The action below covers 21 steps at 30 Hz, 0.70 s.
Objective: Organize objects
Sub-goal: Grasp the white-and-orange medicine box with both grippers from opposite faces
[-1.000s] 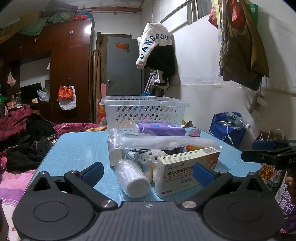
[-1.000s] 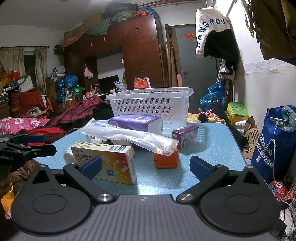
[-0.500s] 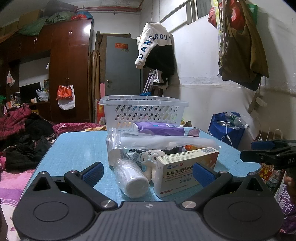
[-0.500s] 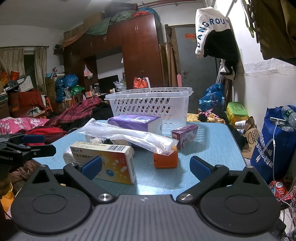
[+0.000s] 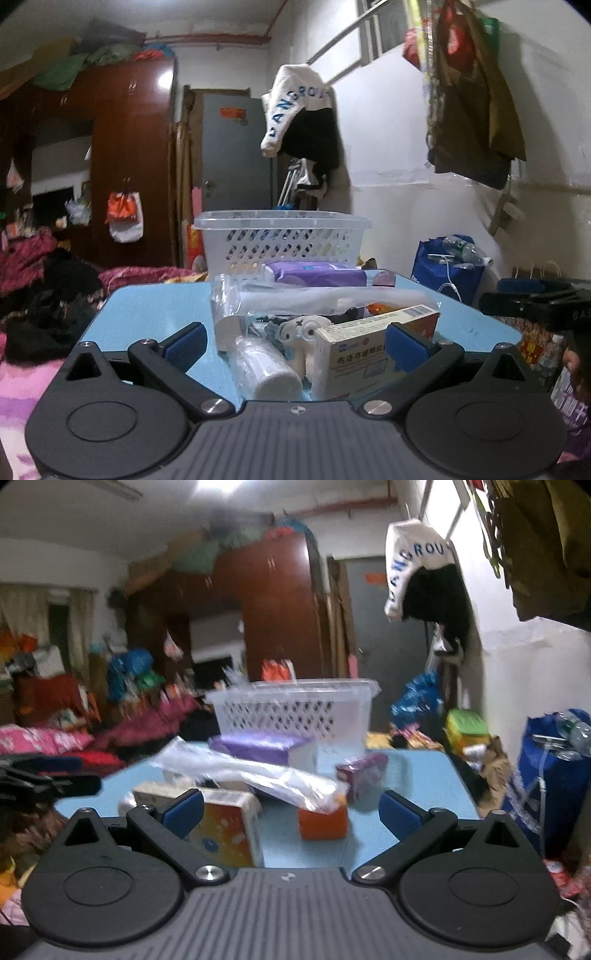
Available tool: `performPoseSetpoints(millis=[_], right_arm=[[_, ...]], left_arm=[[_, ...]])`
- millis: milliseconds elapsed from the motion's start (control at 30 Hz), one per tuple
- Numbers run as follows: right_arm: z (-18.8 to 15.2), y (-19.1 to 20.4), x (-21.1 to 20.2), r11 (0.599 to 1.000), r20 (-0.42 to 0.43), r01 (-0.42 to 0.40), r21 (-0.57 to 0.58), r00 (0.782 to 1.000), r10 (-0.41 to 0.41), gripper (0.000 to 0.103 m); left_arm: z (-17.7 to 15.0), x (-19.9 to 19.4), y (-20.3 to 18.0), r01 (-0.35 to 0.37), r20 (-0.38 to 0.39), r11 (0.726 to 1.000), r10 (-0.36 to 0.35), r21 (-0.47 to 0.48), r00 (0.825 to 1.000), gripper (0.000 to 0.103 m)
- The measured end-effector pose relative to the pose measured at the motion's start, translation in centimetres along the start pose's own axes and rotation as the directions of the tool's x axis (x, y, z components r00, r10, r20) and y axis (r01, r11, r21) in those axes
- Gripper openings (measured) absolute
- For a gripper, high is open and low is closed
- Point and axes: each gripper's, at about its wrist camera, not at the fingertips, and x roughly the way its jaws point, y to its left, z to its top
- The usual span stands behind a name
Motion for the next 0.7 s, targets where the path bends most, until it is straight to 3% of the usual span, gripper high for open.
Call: performPoseSetpoints(millis=[133, 267, 333, 467, 700], right_arm=[[-0.6, 0.2, 0.6, 1.0, 0.004, 0.0, -0.031, 1.0, 0.0, 0.103], [-1.2, 0.1, 1.4, 0.998, -0.021, -0.061, -0.015, 0.998, 0.061, 0.093], [-1.5, -0.1, 1.7, 0.993, -0.035, -0.114, 0.003, 0.993, 0.114, 0.089], [-1.8, 0.6, 2.0, 0.991, -0.051, -0.131, -0.032, 0.99, 0.129, 0.08], [-2.3, 0.6, 3.1, 0.983, -0.082, -0.178, -0.041, 0.981, 0.174, 0.059]], left_arm=[[-1.1, 0.8, -0.6, 0.002, -0.013, 0.998, -0.002, 0.061, 1.0, 0.103], [-1.7, 0.8, -0.4, 0.107, -0.003, 0.994, -0.107, 0.015, 0.994, 0.102], [-1.8, 0.6, -0.6, 0.13, 0.009, 0.991, -0.13, 0.026, 0.991, 0.093], [-1.8, 0.8, -1.5, 0.136, 0.02, 0.988, -0.137, 0.069, 0.99, 0.083], [-2.5, 3.2, -0.7, 0.193, -0.044, 0.98, -0.191, 0.043, 0.981, 0.062]])
